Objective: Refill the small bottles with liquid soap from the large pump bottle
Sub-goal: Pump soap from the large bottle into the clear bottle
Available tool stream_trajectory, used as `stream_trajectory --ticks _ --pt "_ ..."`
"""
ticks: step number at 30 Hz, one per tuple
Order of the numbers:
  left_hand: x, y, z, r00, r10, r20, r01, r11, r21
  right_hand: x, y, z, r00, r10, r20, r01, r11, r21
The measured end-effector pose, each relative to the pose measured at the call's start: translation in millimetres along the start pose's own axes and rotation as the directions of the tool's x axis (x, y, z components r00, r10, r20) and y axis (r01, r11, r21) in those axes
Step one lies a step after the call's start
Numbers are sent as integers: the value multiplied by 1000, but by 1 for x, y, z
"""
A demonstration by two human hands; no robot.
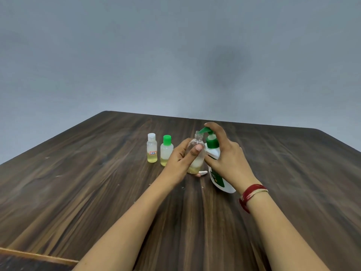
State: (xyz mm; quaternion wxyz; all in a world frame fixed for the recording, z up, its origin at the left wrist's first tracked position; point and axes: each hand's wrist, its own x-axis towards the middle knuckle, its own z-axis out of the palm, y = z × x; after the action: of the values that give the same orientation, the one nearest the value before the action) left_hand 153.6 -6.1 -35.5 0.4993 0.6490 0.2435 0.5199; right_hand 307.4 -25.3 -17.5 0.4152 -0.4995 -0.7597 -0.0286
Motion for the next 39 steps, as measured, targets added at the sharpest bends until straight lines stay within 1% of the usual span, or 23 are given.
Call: stream_trajectory --ticks 6,12,17,26,32,39 --pt "-2 0 1 1000 4 26 -4 1000 15 1 1 1 1000 13 -12 -13 1000 -1" --pt "1 -2 -2 1000 15 8 -15 1000 4 1 -2 -1 1000 -2 26 4 999 -54" --pt "1 -2 -2 1000 19 22 -19 1000 3 0 -2 0 1000 -13 7 13 999 -47" --pt "-2 -2 1 999 -32 38 31 999 19 1 1 2 1000 10 -14 -10 1000 -16" --pt "1 -4 -1 1000 13 -6 -13 1000 10 0 -4 0 1000 -14 12 14 999 -45" --pt "1 -3 -1 1000 22 5 -22 1000 21 0 -1 1 1000 -19 -4 19 999 -29"
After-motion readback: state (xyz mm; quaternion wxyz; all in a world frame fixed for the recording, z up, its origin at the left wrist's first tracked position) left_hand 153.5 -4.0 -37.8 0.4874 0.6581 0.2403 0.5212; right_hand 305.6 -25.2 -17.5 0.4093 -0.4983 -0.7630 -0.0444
